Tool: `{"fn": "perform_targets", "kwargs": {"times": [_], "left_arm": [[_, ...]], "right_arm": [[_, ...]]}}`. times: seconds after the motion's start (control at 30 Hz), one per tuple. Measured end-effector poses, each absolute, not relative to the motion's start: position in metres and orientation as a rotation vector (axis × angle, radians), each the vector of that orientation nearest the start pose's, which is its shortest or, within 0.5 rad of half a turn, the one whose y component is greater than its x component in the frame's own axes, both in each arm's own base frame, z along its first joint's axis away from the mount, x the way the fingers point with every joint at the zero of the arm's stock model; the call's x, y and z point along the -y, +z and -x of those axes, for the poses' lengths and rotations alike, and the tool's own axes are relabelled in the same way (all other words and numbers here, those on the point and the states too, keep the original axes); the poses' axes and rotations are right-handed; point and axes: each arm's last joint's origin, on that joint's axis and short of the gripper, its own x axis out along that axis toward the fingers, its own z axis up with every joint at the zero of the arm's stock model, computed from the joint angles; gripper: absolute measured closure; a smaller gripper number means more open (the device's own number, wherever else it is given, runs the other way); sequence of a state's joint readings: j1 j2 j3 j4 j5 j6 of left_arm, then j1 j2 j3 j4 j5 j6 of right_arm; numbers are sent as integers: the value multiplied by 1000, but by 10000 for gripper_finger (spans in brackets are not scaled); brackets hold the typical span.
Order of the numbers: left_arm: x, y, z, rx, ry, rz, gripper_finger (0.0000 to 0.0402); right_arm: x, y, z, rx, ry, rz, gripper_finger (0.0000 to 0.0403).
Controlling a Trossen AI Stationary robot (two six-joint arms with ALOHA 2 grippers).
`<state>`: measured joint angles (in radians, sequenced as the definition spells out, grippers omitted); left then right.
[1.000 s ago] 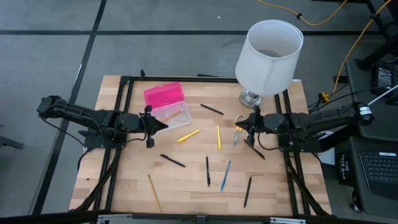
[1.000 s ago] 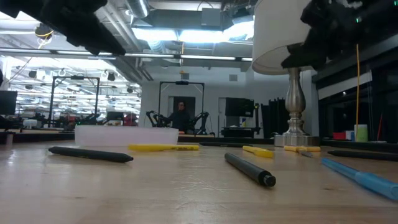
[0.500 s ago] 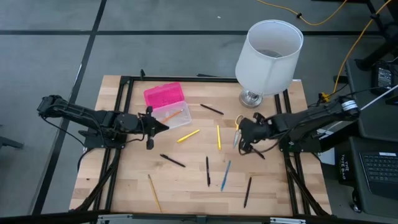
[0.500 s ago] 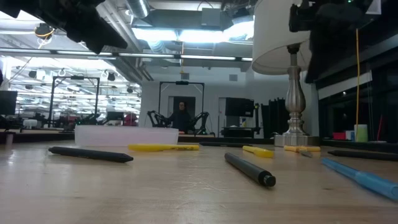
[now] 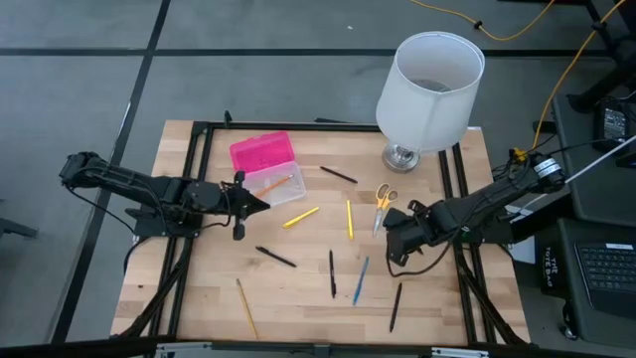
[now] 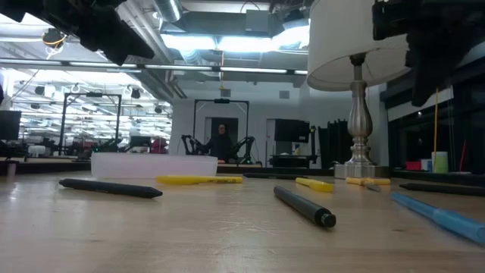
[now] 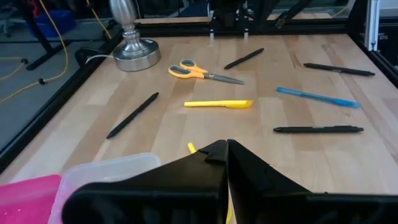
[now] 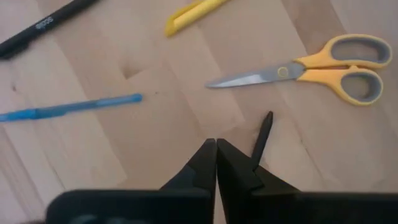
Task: Pick & place school supplies into a supply box
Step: Put the black pen into the pink supply box
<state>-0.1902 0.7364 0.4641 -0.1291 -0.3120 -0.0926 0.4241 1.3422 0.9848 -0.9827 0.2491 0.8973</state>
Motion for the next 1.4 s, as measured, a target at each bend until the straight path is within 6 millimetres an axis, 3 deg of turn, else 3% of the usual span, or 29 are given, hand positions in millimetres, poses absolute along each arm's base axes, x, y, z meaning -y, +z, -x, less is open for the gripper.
{"fn": "perform_targets", "kwargs": {"times": [0.23, 0.6, 1.07, 1.4], "left_arm": [[22, 236, -163, -378, 138, -8, 397], [22, 236, -163, -377, 139, -8, 394], [22, 236, -163, -377, 139, -9, 394], [22, 236, -163, -377, 139, -8, 393]], "right_arm": [[-86, 233, -207, -1254, -519, -399, 335], [-81, 194, -190, -1351, -604, -472, 270], [-75, 151, -177, -1331, -589, -483, 264], [-70, 140, -172, -1293, -608, -428, 264]]}}
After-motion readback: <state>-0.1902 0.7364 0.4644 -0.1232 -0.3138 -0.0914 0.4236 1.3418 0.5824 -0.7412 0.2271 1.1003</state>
